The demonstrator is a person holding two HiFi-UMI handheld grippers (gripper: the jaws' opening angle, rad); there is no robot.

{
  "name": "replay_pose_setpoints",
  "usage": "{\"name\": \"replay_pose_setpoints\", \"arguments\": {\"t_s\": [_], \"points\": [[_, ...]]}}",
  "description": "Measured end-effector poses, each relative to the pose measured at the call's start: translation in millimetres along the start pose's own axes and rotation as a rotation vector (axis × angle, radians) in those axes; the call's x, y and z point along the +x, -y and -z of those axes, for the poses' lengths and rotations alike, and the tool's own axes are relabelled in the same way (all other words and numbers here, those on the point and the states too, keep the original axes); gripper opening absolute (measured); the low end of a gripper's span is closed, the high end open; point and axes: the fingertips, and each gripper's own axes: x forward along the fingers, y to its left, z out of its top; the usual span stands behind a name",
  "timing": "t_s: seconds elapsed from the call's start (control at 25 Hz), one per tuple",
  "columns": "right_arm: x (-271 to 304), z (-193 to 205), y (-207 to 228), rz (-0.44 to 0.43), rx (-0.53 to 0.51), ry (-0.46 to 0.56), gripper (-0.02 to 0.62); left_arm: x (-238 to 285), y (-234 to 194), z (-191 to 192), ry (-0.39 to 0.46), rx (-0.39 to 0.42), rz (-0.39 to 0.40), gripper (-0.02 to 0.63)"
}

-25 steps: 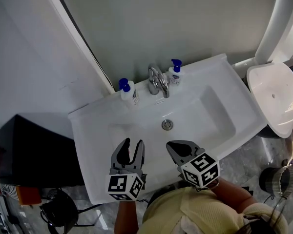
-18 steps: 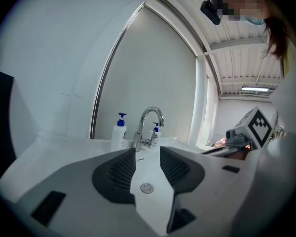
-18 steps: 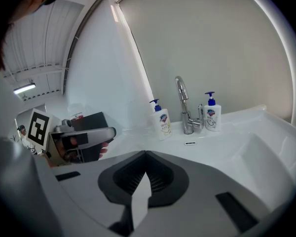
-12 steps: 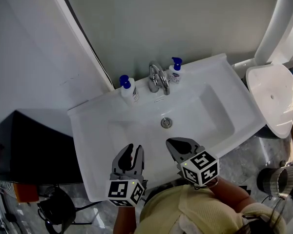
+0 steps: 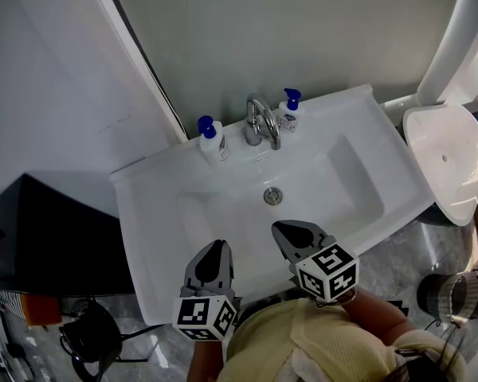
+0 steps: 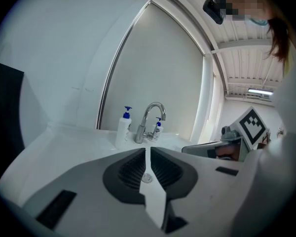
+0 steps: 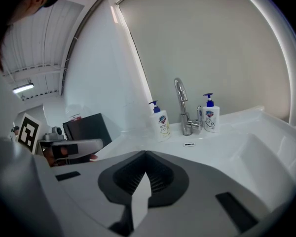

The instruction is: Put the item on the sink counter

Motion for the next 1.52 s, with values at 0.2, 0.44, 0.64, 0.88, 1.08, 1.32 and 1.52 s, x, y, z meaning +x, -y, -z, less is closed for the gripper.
{"name": "replay_pose_setpoints", "arguments": {"t_s": [0.2,0.44,0.64,0.88,1.08,1.32,1.52], "points": [[0,0,0,0.003,0.000,0.006,0.021,0,-2,13,-0.039,-0.005,-0.018,0.054],[-2,-1,1,0.002,0.005,0.022,0.021,2,0,18,-0.052,-0.001,-0.013,0.051],[-2,-1,-2,-0.008,0.003,0.021,0.021,4,2,21,-0.069,0.006,-0.014,0.044],[0,-1,-5,-0.020,0.004,0.013,0.021,6,3,20,-0.078,0.018,-0.003,0.044],[2,0,-6,-0.020,-0.002,0.005,0.021,7,4,20,-0.081,0.027,0.001,0.044],[2,0,-5,-0.020,-0.001,0.003,0.021,8,5,19,-0.081,0.031,0.007,0.044],[5,1,-5,-0.023,-0.004,-0.004,0.021,9,3,19,-0.085,0.032,0.006,0.044]]}}
